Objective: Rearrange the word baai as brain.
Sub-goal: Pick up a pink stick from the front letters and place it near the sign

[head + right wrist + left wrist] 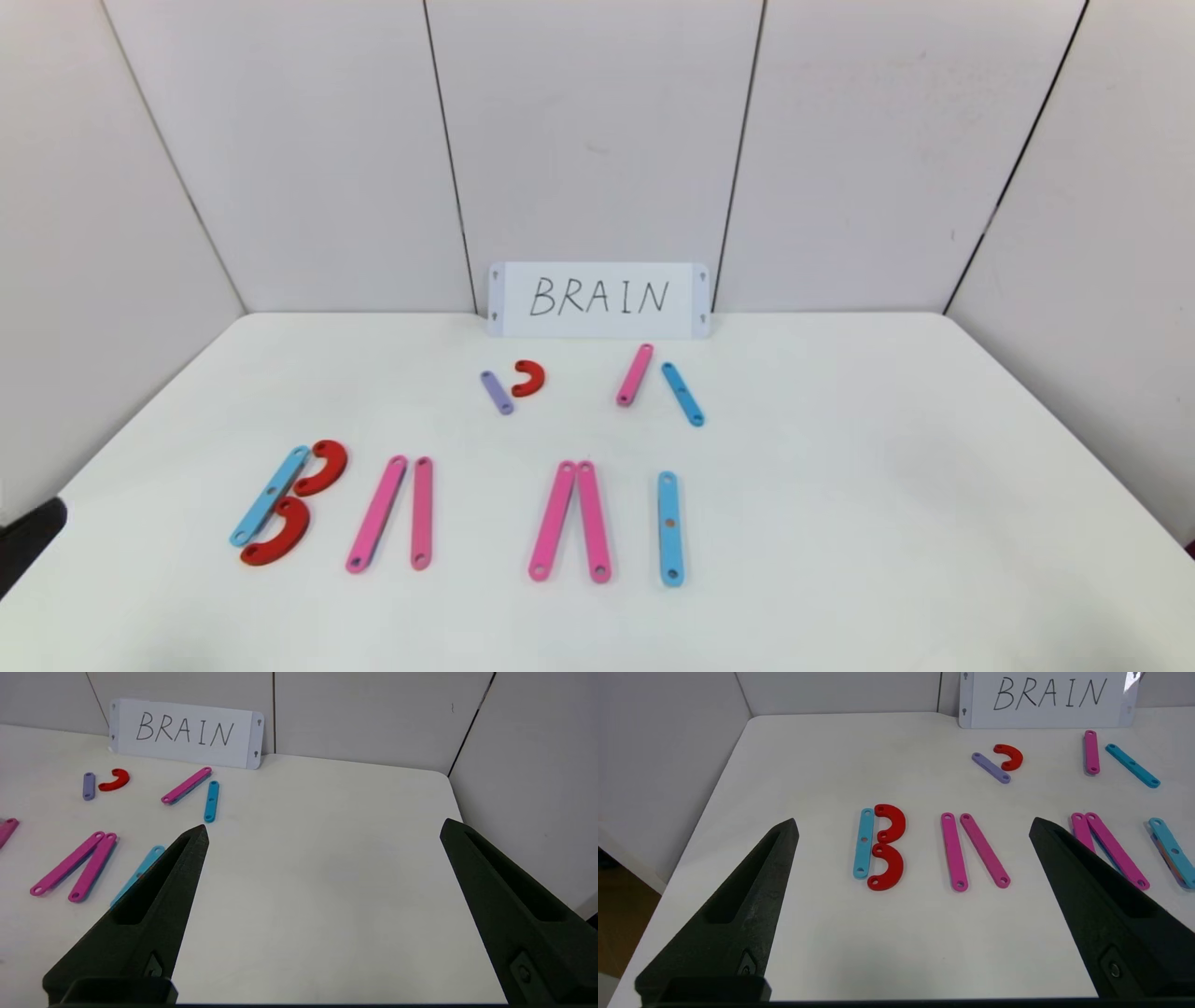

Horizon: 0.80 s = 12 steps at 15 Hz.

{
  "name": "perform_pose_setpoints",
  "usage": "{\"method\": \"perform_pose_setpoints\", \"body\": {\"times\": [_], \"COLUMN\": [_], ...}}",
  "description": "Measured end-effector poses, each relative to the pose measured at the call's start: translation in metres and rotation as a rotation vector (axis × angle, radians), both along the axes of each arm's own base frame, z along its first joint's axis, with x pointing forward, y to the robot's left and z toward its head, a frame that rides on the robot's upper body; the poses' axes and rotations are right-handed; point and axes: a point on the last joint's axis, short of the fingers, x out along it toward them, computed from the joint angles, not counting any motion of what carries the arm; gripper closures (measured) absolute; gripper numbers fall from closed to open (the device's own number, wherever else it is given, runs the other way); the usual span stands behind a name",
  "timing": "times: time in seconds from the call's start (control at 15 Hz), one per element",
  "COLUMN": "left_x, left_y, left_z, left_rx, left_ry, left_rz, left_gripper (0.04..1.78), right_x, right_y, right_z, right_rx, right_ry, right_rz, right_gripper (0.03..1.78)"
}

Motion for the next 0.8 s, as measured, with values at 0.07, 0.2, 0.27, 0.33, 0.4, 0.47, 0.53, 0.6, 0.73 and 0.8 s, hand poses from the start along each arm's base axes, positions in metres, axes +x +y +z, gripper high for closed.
{"method": "perform_pose_setpoints", "body": {"times": [0.07, 0.2, 0.27, 0.33, 0.4, 0.47, 0.53, 0.6, 0.73, 0.8], "left_x": [0.013, 0.041, 0.057, 0.073, 0.089, 0.107, 0.123, 0.139, 0.166, 0.176], "left_y": [0.000, 0.000, -0.001, -0.001, -0.001, -0.001, -0.001, -0.001, -0.002, -0.002], "left_z": [0.008, 0.019, 0.022, 0.024, 0.024, 0.024, 0.022, 0.020, 0.010, 0.003], "left_rx": [0.003, 0.009, 0.013, 0.016, 0.018, 0.022, 0.024, 0.025, 0.044, 0.061], "left_ry": [0.028, 0.096, 0.136, 0.173, 0.211, 0.252, 0.291, 0.325, 0.399, 0.441], "left_rz": [-0.001, -0.006, -0.011, -0.016, -0.019, -0.024, -0.030, -0.035, -0.046, -0.056], "left_gripper": [0.08, 0.08, 0.08, 0.08, 0.08, 0.08, 0.08, 0.08, 0.08, 0.08], "right_x": [0.014, 0.044, 0.059, 0.074, 0.088, 0.101, 0.116, 0.129, 0.154, 0.165], "right_y": [0.000, 0.001, 0.003, 0.005, 0.009, 0.013, 0.018, 0.023, 0.034, 0.037], "right_z": [0.011, 0.028, 0.033, 0.037, 0.038, 0.038, 0.037, 0.034, 0.027, 0.025], "right_rx": [0.001, 0.005, 0.007, 0.009, 0.009, 0.007, 0.003, 0.001, 0.013, 0.023], "right_ry": [0.022, 0.072, 0.101, 0.130, 0.162, 0.192, 0.227, 0.258, 0.318, 0.343], "right_rz": [0.003, 0.014, 0.027, 0.048, 0.073, 0.098, 0.126, 0.149, 0.206, 0.236], "right_gripper": [0.08, 0.08, 0.08, 0.08, 0.08, 0.08, 0.08, 0.08, 0.08, 0.08]}}
